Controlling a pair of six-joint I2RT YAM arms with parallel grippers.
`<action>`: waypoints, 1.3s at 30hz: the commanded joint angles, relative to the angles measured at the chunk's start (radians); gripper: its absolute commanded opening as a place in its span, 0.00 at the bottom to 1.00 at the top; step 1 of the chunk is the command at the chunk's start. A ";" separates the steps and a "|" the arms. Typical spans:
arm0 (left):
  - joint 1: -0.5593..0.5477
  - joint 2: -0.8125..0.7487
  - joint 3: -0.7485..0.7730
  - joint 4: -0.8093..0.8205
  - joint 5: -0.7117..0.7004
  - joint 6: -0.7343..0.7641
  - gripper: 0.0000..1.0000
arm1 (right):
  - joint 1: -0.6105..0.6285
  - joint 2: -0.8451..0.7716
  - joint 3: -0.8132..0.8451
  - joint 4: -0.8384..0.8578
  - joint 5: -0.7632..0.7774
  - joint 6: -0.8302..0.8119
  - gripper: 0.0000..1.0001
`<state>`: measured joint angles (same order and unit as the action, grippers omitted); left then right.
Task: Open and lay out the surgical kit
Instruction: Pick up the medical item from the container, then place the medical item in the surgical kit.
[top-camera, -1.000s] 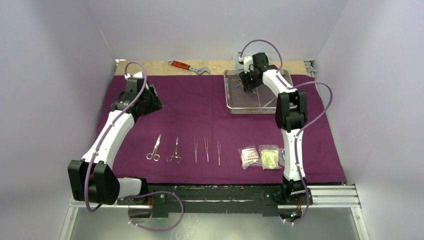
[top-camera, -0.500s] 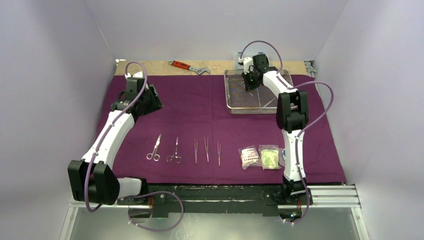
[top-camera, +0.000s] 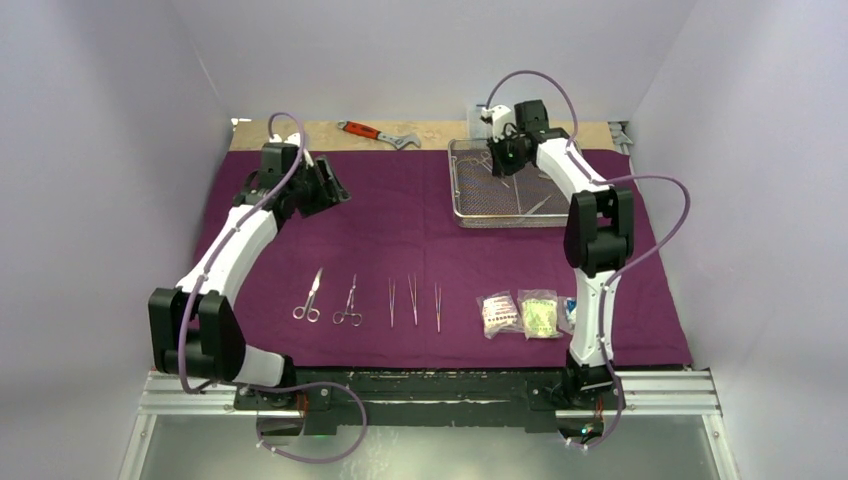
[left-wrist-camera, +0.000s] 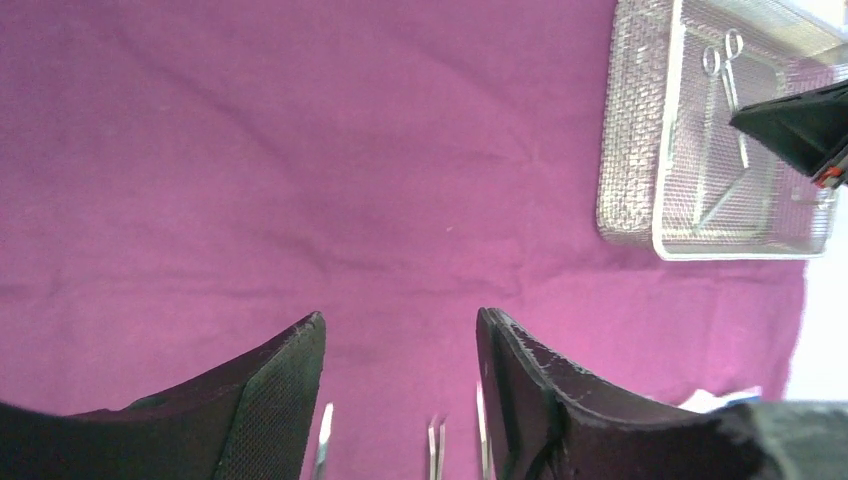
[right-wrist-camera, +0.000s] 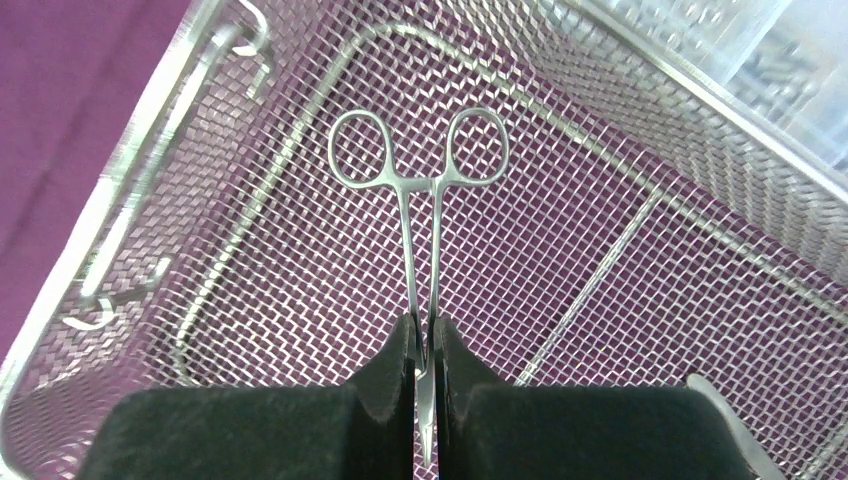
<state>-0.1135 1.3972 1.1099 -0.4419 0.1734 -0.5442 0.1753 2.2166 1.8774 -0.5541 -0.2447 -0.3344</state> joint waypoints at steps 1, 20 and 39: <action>-0.004 0.058 0.081 0.138 0.151 -0.062 0.60 | -0.004 -0.112 -0.017 0.023 -0.077 0.007 0.00; -0.122 0.343 0.363 0.267 0.429 -0.178 0.88 | 0.090 -0.416 -0.235 0.219 -0.299 0.185 0.00; -0.060 0.398 0.396 -0.005 0.540 -0.142 0.64 | 0.366 -0.352 -0.219 0.260 -0.380 0.237 0.00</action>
<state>-0.1860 1.7683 1.4914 -0.3954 0.6453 -0.6868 0.5220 1.8641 1.6318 -0.3241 -0.5808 -0.1043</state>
